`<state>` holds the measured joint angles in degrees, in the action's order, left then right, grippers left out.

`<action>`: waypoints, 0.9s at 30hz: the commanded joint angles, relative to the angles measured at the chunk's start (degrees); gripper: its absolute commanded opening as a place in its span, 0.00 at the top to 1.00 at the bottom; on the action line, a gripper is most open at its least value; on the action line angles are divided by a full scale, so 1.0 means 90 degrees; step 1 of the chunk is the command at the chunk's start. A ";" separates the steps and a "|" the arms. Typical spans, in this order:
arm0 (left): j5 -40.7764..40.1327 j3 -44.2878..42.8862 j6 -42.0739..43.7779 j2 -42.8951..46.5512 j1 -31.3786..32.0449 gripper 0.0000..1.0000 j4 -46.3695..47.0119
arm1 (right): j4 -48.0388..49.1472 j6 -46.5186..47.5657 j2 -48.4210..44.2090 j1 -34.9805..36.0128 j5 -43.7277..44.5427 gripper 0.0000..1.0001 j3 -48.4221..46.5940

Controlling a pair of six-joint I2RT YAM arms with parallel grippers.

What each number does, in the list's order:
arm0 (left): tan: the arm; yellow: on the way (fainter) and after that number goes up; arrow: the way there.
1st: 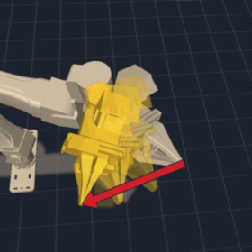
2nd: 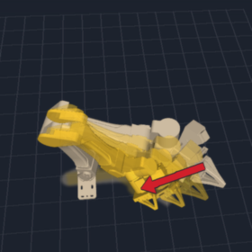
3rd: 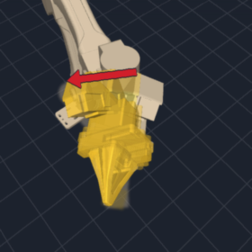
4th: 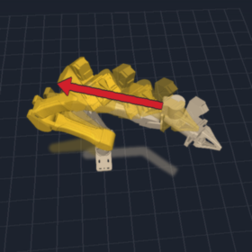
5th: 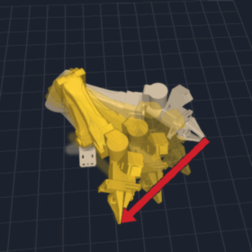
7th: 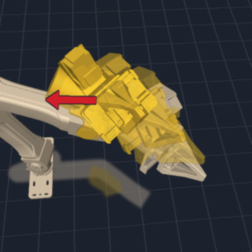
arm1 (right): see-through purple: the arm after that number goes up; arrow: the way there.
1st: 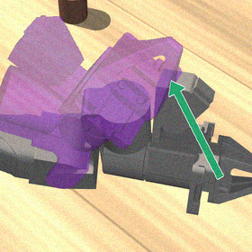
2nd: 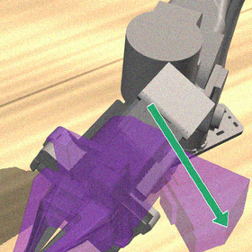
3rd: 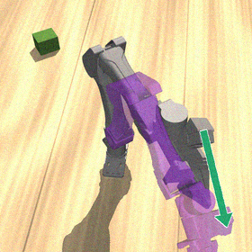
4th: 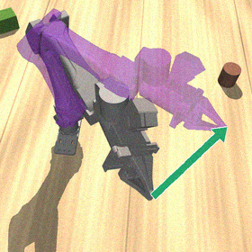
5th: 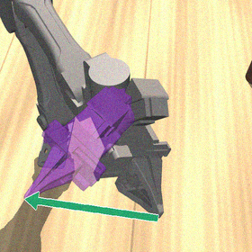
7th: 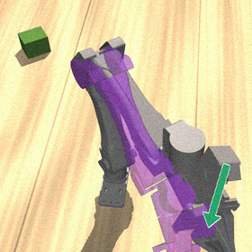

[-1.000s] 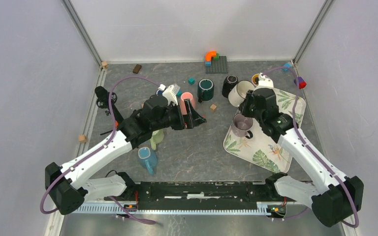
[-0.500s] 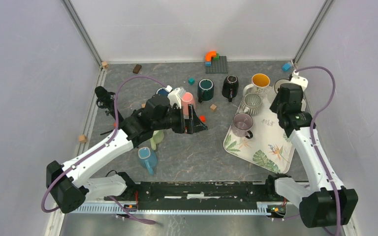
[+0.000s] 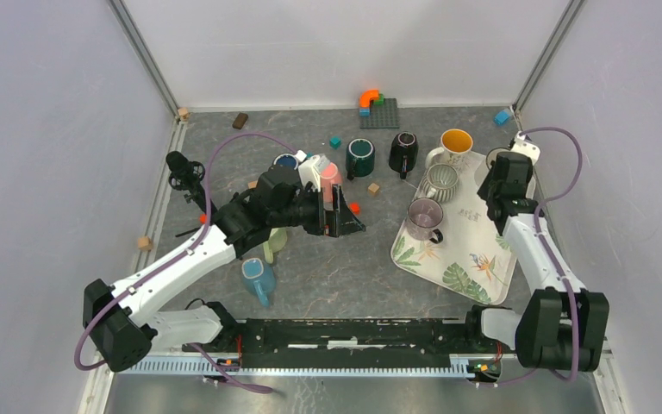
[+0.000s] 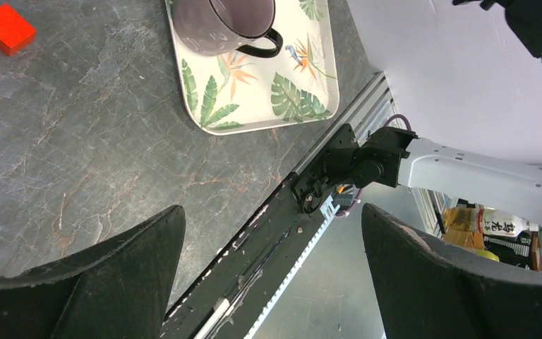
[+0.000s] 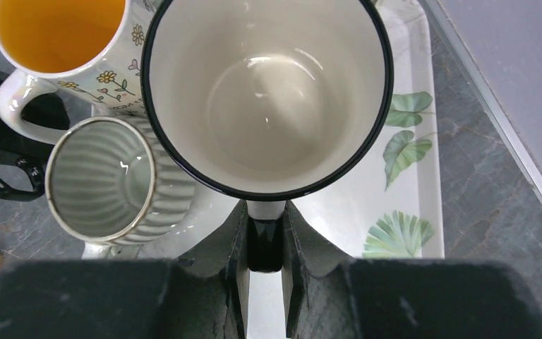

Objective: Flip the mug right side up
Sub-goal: Place the cup on the tray.

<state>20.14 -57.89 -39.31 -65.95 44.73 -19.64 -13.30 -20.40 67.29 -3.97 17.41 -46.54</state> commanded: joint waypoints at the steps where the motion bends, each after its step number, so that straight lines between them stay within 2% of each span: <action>1: 0.0257 -0.0199 0.0265 0.0013 -0.0028 0.00 0.0181 | 0.1762 0.0340 0.0265 -0.0135 -0.0232 1.00 -0.0088; 11: 0.0268 -0.0091 0.0232 0.0058 -0.0024 0.00 0.0206 | 0.1867 0.0600 0.1483 -0.0253 -0.0584 1.00 -0.0618; 27: 0.0371 -0.0106 0.0226 -0.0006 -0.0029 0.00 0.0251 | 0.2189 0.0989 0.2472 -0.0300 -0.0477 0.98 -0.0921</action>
<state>21.50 -57.89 -39.29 -66.02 44.73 -19.57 -0.67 -13.04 88.33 -6.17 12.08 -50.68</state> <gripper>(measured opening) 0.994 0.226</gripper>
